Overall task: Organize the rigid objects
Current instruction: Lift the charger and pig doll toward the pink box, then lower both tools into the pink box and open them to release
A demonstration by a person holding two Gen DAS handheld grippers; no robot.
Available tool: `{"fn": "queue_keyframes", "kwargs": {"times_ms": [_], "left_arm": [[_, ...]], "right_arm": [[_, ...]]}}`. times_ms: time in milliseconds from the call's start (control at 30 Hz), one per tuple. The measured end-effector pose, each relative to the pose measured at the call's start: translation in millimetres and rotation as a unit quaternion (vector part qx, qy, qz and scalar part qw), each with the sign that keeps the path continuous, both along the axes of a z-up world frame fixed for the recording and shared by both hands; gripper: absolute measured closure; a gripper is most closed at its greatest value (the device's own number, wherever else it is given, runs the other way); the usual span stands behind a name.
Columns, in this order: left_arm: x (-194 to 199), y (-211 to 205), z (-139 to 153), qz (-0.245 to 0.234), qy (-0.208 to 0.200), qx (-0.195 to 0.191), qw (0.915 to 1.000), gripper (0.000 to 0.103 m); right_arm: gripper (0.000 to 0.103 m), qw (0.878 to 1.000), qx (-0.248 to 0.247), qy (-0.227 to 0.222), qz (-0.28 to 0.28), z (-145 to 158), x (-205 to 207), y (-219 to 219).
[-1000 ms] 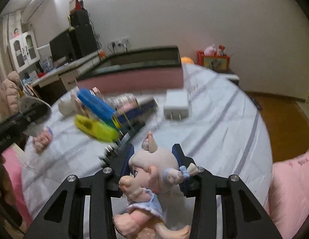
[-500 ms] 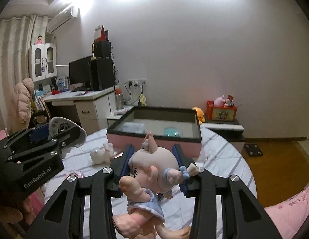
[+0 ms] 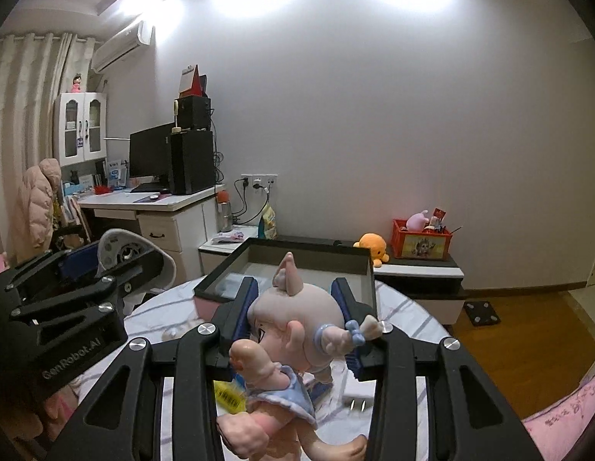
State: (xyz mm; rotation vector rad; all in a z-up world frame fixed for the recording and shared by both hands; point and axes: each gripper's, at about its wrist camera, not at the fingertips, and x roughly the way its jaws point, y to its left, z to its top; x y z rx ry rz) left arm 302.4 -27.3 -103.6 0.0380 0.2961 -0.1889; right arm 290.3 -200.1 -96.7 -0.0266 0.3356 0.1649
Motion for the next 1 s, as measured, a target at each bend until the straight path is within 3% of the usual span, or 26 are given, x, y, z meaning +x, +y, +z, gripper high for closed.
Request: {"fn": "queue_keyframes", "kwargs": {"times_ms": [233, 400, 567, 767, 1000], "left_arm": [[79, -7, 17, -0.02, 0.006, 0.009, 0.9997, 0.052], [158, -16, 10, -0.03, 0.053, 0.028, 0.9977, 0.052], [229, -12, -28, -0.019, 0.129, 0.043, 0.9906, 0.052], [266, 8, -79, 0.005, 0.21, 0.055, 0.9761, 0.052], [274, 12, -104, 0.007, 0.236, 0.062, 0.9697, 0.052]], "right_arm": [[0.062, 1.0, 0.0, 0.019, 0.007, 11, 72, -7], [0.062, 0.998, 0.001, 0.067, 0.016, 3, 145, -8], [0.062, 0.988, 0.009, 0.15, 0.031, -32, 216, 0], [0.062, 0.972, 0.015, 0.228, 0.062, -79, 257, 24], [0.062, 0.963, 0.017, 0.261, 0.063, -109, 265, 28]]}}
